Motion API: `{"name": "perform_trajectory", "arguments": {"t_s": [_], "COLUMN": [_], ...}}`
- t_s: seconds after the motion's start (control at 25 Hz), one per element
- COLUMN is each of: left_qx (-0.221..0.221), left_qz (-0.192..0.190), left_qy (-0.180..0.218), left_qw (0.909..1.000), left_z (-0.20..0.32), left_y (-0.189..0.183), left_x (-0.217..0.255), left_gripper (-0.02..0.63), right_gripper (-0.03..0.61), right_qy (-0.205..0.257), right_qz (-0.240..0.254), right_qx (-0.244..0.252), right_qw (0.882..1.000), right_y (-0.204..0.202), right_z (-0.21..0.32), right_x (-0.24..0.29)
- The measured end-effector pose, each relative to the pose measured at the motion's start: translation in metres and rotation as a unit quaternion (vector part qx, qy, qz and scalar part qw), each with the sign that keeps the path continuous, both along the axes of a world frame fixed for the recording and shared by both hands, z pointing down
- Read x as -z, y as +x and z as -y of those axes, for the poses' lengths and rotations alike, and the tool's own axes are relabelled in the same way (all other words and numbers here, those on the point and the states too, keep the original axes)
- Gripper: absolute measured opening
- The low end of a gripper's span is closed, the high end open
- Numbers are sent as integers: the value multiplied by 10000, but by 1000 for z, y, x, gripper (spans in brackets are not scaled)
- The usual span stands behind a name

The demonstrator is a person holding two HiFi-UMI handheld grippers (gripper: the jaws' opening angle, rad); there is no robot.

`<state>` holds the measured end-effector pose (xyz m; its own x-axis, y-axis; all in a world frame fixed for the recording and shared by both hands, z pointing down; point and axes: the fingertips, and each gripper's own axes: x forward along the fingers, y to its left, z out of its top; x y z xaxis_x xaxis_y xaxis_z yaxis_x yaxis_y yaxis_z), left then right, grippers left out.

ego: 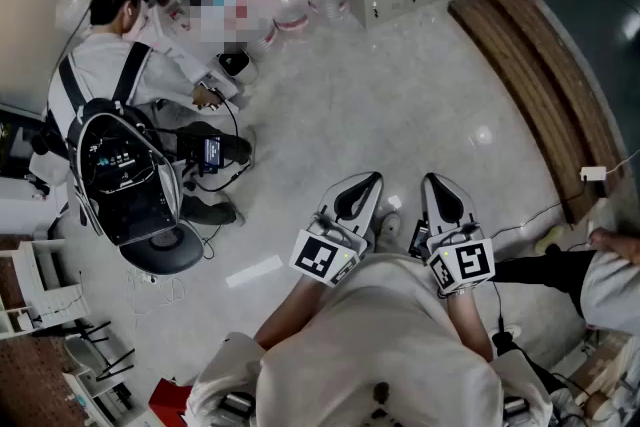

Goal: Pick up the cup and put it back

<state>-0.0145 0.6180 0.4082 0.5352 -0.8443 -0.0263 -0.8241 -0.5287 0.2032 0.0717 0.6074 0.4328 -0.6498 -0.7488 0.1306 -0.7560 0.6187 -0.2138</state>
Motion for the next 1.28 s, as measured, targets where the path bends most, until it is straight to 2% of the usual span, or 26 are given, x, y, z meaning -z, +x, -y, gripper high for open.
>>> {"name": "perform_trajectory", "arguments": {"t_s": [0.6, 0.92, 1.28], "left_qx": [97, -53, -103], "left_qz": [-8, -92, -171], "left_qy": [56, 182, 251], "left_qw": [9999, 9998, 9995], "left_z": [2, 12, 30], "left_y": [-18, -31, -69], "left_x": [2, 6, 8], "left_gripper": [9, 9, 9], "right_gripper": [25, 25, 25], "right_qy": [105, 146, 219], "right_qz": [-30, 65, 18], "right_qx": [58, -109, -204], "right_qw": [9999, 9998, 9995], "right_y": [-15, -27, -63], "right_z": [3, 10, 28], "right_x": [5, 9, 11]}}
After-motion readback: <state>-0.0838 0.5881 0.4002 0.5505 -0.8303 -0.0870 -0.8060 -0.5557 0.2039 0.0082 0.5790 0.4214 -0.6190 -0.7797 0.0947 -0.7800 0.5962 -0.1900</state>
